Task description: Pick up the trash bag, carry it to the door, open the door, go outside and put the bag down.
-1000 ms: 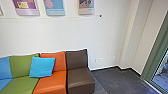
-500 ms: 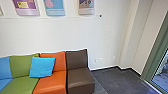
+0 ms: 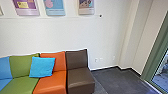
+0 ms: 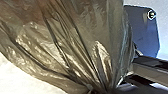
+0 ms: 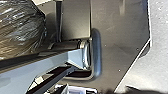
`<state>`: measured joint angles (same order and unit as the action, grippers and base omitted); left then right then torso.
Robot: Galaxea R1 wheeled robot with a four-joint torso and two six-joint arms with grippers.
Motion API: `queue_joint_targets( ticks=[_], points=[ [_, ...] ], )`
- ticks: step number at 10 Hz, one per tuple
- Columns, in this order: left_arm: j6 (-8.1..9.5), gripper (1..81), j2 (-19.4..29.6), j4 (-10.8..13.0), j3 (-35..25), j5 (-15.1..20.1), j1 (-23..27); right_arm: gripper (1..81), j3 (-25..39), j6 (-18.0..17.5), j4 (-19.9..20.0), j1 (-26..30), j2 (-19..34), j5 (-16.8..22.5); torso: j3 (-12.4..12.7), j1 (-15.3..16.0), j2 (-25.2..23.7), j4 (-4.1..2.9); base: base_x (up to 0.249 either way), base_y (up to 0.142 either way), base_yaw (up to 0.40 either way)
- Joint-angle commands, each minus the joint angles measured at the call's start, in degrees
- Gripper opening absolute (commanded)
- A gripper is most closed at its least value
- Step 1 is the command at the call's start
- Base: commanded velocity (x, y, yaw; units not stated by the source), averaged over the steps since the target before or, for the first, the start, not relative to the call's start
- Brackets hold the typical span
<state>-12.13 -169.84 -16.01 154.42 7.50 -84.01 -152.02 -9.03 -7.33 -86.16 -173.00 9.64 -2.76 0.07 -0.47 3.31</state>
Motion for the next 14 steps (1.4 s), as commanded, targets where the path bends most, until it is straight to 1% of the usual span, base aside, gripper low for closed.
queue_joint_targets(
  ticks=[1,7,14],
  points=[
    [-0.44,1.0,0.5,0.4,-0.2,4.1,2.8,81.1,0.2,0.2,-0.3,2.8,0.0,3.7,0.0,0.0,0.0,0.00,0.000,0.000,0.000],
    [-0.44,1.0,0.5,0.4,-0.2,4.3,2.8,81.1,0.1,0.2,-0.2,2.7,0.0,3.7,0.0,0.0,0.0,0.00,0.000,0.000,-0.150],
    [-0.44,1.0,0.3,0.4,-0.2,4.3,2.8,81.1,0.1,0.2,-0.2,3.0,0.0,3.7,0.0,0.0,0.0,0.00,0.000,0.000,-0.223]
  ],
)
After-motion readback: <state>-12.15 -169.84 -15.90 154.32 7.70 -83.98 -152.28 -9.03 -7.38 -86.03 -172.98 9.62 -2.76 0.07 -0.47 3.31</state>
